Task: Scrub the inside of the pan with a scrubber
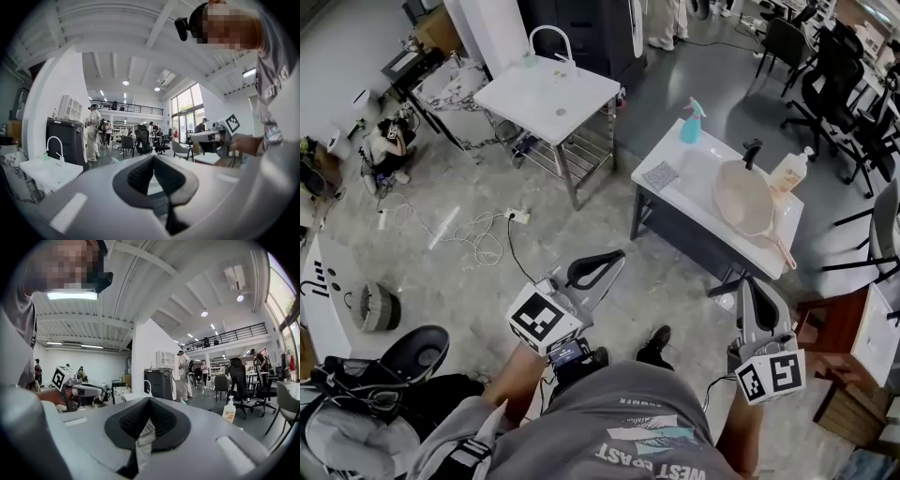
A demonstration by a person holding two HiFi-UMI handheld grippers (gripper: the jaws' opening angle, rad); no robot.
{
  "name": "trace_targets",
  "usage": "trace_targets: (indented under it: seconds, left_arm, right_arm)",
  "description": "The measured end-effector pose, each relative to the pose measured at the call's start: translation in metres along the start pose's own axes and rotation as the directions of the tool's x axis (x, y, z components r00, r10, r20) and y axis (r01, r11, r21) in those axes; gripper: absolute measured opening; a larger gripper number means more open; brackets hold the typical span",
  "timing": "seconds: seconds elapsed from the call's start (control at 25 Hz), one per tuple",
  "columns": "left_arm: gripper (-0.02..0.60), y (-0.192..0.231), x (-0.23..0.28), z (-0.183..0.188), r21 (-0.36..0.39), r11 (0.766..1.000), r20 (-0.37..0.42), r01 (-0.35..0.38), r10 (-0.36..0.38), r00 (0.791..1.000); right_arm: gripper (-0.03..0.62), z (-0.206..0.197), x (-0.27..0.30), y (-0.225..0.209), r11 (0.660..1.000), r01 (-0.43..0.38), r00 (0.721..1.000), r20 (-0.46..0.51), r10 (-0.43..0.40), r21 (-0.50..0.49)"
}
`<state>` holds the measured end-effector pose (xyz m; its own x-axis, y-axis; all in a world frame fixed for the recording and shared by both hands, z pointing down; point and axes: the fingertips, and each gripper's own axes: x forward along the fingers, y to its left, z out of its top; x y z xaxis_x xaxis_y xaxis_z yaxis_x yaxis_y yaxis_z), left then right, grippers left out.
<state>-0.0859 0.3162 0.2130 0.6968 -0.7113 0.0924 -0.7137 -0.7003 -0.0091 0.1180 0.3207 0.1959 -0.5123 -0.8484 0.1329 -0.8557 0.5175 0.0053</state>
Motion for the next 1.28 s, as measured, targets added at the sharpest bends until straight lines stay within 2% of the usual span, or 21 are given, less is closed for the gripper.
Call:
trace_targets:
  seconds: [0.4,0.8,1.08,1.28]
  left_arm:
    - [0.002,0.004,0.092,0.010,0.015,0.997,-0.026,-0.079,0.079,0.997]
    - [0.002,-0.013,0.134,0.021,0.067,0.982,-0.064,-0.179,0.183,0.981]
    - [0.002,-0.008,0.156,0.028,0.069,0.981,-0.081,-0.183,0.189,0.979]
    - [0.002,0.006,0.190,0.022,0.047,0.992,-0.079,-0.120,0.124,0.989]
  right_arm:
    - [0.002,-0.004,0.051,-0.089,0.993,-0.112,0.994,-0.001,0.112,0.023]
    - [0.002,-0.011,0.063,-0.147,0.977,-0.208,0.978,0.036,0.206,0.046]
    - [0.002,-0.015,0.072,-0.166,0.973,-0.218,0.976,0.019,0.217,0.077]
    - [0.002,-0.022,0.081,-0.187,0.983,-0.163,0.987,0.000,0.163,0.085]
